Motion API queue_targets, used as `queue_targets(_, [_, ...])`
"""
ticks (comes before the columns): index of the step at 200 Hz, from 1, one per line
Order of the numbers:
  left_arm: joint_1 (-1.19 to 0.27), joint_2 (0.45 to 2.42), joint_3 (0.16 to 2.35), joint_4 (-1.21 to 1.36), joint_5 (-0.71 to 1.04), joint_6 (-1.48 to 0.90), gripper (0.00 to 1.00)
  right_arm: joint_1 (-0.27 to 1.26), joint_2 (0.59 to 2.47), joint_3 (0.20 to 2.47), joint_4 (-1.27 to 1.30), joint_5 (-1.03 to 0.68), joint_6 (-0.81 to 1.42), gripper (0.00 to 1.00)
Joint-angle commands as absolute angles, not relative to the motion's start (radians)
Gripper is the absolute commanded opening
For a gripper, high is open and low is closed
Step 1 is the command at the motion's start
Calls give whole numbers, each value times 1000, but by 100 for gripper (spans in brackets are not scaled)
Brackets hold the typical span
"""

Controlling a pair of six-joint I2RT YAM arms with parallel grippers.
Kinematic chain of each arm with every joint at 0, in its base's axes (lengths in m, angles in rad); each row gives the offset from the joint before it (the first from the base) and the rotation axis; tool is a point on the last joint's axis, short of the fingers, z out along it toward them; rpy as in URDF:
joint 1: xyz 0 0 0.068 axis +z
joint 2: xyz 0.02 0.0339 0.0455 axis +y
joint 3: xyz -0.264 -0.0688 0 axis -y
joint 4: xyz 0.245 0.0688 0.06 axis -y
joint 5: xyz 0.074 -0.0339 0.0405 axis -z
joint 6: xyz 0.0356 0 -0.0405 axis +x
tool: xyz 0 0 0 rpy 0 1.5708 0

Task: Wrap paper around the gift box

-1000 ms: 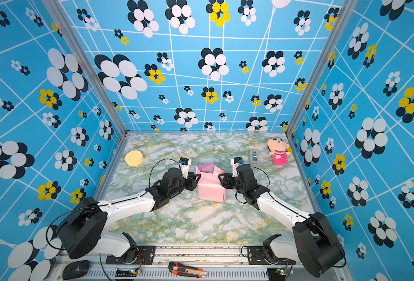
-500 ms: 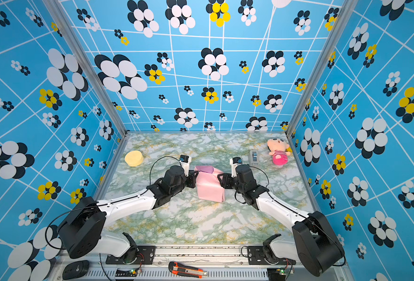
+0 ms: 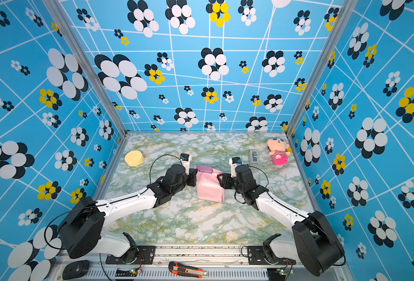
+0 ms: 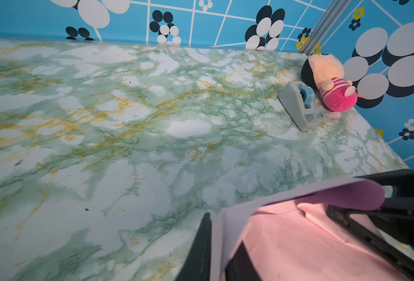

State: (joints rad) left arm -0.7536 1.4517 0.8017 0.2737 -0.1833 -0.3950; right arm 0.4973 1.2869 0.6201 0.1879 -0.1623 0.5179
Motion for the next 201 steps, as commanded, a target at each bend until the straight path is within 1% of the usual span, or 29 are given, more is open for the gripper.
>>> queue_targets(1, [-751,1440,838,248,-211,-389,0,517,1324,590,26,-148,488,52])
queue_targets(32, [-752,1431,836,242,-213,-393,0,517,1321,589,26,-146,486,52])
queue_targets(34, [-752,1430,837,241,-214,-393,2,516,1321,589,25,-146,486,52])
queue_targets(40, [-752,1426,838,238,-219,-395,11,518,1321,591,25,-147,486,52])
queue_targets(45, [-752,1423,839,236,-224,-395,16,518,1322,591,23,-147,486,52])
queue_targets(53, [-752,1418,840,233,-231,-395,19,517,1322,591,22,-147,486,52])
queue_targets(65, [-751,1413,846,226,-238,-390,20,518,1322,591,21,-150,486,52])
queue_targets(75, [-750,1411,852,215,-242,-387,16,518,1321,590,22,-149,486,52])
queue_targets(83, [-748,1411,857,211,-245,-383,8,518,1321,588,21,-149,486,52])
queue_targets(88, [-749,1410,860,207,-244,-382,0,518,1321,587,21,-148,486,52])
queue_targets(128, [-747,1404,876,197,-232,-378,0,520,1321,588,21,-148,485,52])
queue_targets(139, [-747,1399,879,194,-241,-380,19,520,1319,588,21,-151,485,52])
queue_targets(143, [-747,1398,880,191,-245,-382,23,520,1319,588,21,-150,485,52])
queue_targets(160, [-746,1394,888,182,-252,-374,25,520,1318,588,22,-151,485,52])
queue_targets(164, [-746,1394,890,180,-252,-375,24,520,1318,588,22,-150,485,52])
queue_targets(167, [-744,1393,890,180,-251,-376,21,520,1317,588,21,-151,485,52])
queue_targets(178, [-743,1393,893,177,-245,-373,0,520,1316,586,23,-151,486,52])
queue_targets(201, [-742,1384,894,167,-237,-369,0,521,1318,586,24,-150,486,52])
